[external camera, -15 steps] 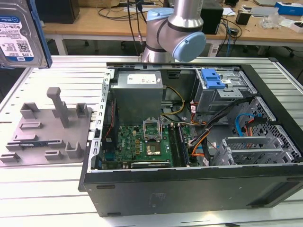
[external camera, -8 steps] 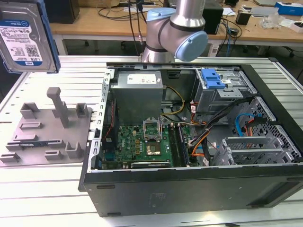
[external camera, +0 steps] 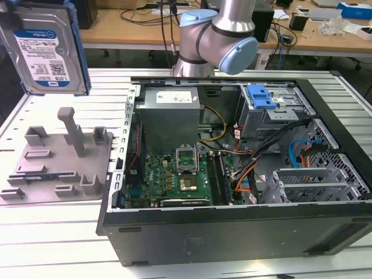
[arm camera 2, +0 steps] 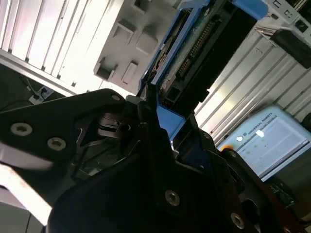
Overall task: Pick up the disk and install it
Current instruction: 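Pick up the disk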
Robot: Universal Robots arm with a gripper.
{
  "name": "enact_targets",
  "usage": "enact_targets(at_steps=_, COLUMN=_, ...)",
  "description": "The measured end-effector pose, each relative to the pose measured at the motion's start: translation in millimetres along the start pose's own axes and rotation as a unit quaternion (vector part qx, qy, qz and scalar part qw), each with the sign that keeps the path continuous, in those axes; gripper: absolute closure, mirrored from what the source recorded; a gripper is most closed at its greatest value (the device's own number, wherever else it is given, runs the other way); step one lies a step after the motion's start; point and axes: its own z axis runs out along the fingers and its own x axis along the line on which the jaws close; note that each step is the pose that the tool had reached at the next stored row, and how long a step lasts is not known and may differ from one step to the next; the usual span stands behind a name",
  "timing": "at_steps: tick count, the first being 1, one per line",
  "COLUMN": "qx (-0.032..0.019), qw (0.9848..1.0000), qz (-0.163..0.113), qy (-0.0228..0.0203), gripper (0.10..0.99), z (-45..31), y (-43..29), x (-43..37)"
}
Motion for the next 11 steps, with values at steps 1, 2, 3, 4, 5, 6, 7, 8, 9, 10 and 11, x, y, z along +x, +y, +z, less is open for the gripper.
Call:
enact_targets(at_steps=1, qx=0.0, qw=1.0, qz=0.0, qy=0.0, gripper=0.718, z=-0.1, y=-4.8, x=2.2)
enact_targets(at_steps=2, qx=0.0, qw=1.0, qz=0.0, qy=0.0, gripper=0.718, z=-0.1, y=-8.6, x=3.9)
enact_targets(at_steps=3, qx=0.0, qw=1.0, qz=0.0, qy=0.0001, gripper=0.718, z=-0.1, y=-16.3, x=7.1)
enact_targets(at_steps=4, qx=-0.0001, qw=1.0, qz=0.0, qy=0.0001, gripper=0.718, z=-0.2, y=-21.0, x=9.1)
enact_targets(at_steps=5, qx=0.0, qw=1.0, qz=0.0, qy=0.0, gripper=0.718, z=-0.1, y=-25.8, x=11.1)
enact_targets(at_steps=6, qx=0.0, qw=1.0, qz=0.0, qy=0.0, gripper=0.718, z=-0.1, y=-33.6, x=14.3)
enact_targets(at_steps=7, qx=0.0, qw=1.0, qz=0.0, qy=0.0, gripper=0.718, z=-0.1, y=-42.5, x=18.1)
enact_targets(at_steps=8, qx=0.0, qw=1.0, qz=0.0, qy=0.0, gripper=0.718, z=-0.2, y=-46.5, x=19.7)
enact_targets(at_steps=9, qx=0.0, qw=1.0, qz=0.0, qy=0.0, gripper=0.718, z=-0.2, y=-51.3, x=21.6)
enact_targets(at_steps=10, qx=0.0, qw=1.0, qz=0.0, qy=0.0001, gripper=0.718, z=-0.3, y=-57.6, x=24.0)
enact_targets(at_steps=11, qx=-0.0001, qw=1.0, qz=0.0, qy=0.0001, gripper=0.718, z=-0.3, y=-66.3, x=27.1)
